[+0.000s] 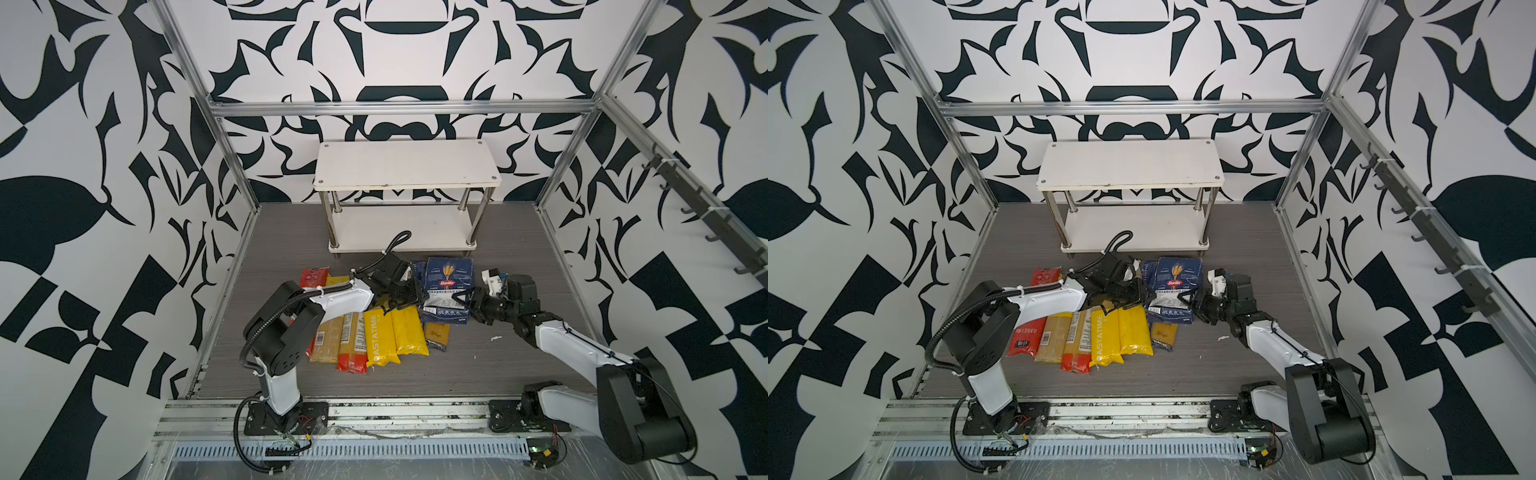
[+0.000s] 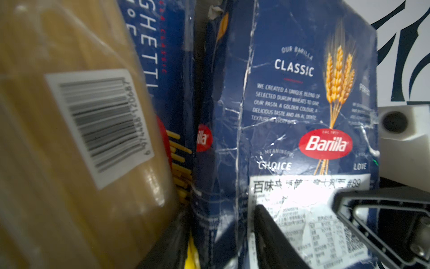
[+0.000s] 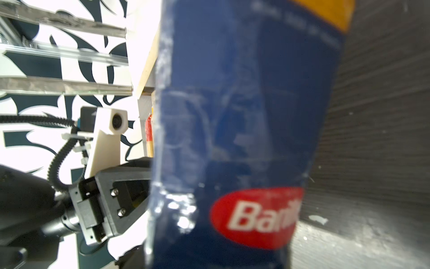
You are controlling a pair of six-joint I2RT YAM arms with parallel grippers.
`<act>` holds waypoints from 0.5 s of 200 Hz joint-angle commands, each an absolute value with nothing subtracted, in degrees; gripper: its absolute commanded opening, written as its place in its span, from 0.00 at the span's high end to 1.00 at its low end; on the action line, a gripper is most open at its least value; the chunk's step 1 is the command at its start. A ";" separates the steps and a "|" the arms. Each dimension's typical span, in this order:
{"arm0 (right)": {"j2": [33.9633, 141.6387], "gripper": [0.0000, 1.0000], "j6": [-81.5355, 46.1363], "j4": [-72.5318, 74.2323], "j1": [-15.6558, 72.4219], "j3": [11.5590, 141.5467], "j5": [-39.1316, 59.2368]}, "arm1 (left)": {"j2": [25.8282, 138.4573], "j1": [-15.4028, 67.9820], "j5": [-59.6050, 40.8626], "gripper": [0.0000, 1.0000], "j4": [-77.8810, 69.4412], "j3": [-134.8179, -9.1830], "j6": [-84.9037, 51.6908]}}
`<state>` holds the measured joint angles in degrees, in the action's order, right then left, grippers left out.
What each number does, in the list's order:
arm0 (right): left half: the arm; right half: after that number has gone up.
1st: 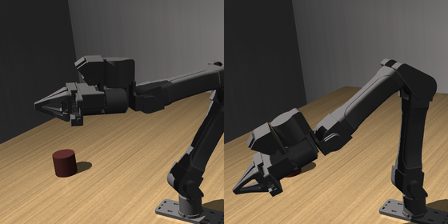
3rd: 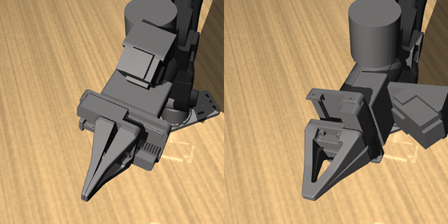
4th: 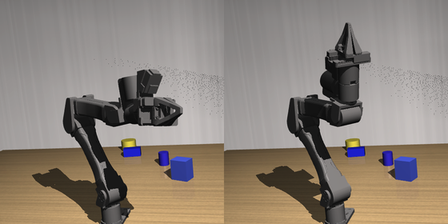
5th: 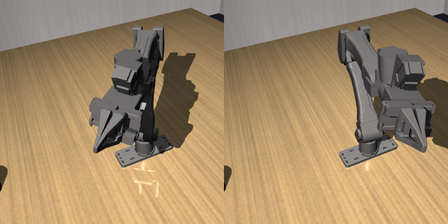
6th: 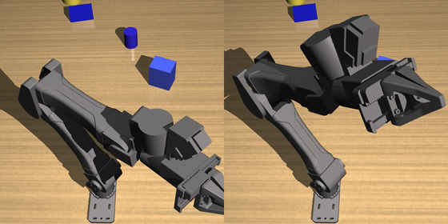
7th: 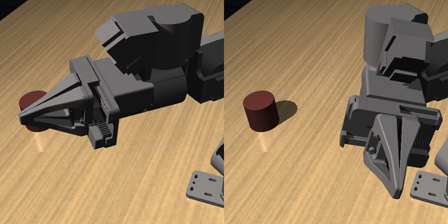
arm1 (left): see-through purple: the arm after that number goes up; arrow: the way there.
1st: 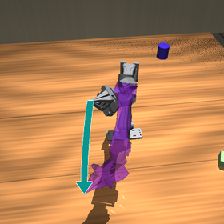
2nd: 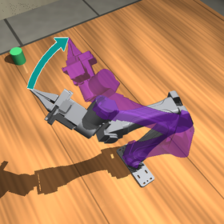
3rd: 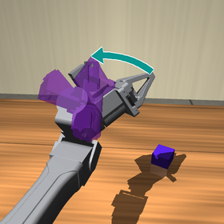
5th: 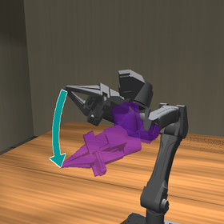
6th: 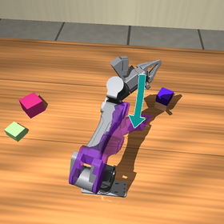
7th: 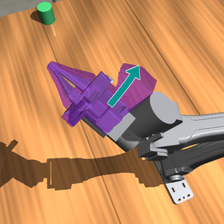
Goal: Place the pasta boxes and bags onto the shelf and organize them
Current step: 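Lift the blue Barilla box upright with the right gripper while the left arm withdraws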
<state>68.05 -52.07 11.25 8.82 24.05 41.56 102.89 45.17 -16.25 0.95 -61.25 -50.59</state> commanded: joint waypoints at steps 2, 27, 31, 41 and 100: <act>64.52 0.62 -52.06 16.59 9.93 28.78 48.78 | 98.80 45.79 -13.04 0.39 8.55 -60.01 -48.52; 60.10 0.65 -50.71 10.61 9.93 30.63 48.75 | 92.01 45.29 -3.84 0.16 18.53 -60.71 -45.15; 59.41 0.65 -50.55 9.84 9.93 30.98 48.67 | 90.92 45.11 -2.69 0.10 19.85 -60.84 -44.47; 57.86 0.65 -50.50 8.04 9.89 31.76 48.86 | 87.74 44.65 0.31 0.00 22.88 -60.76 -43.44; 52.30 0.66 -53.41 1.94 10.07 37.10 52.11 | 66.39 39.70 9.61 0.00 35.43 -58.16 -41.13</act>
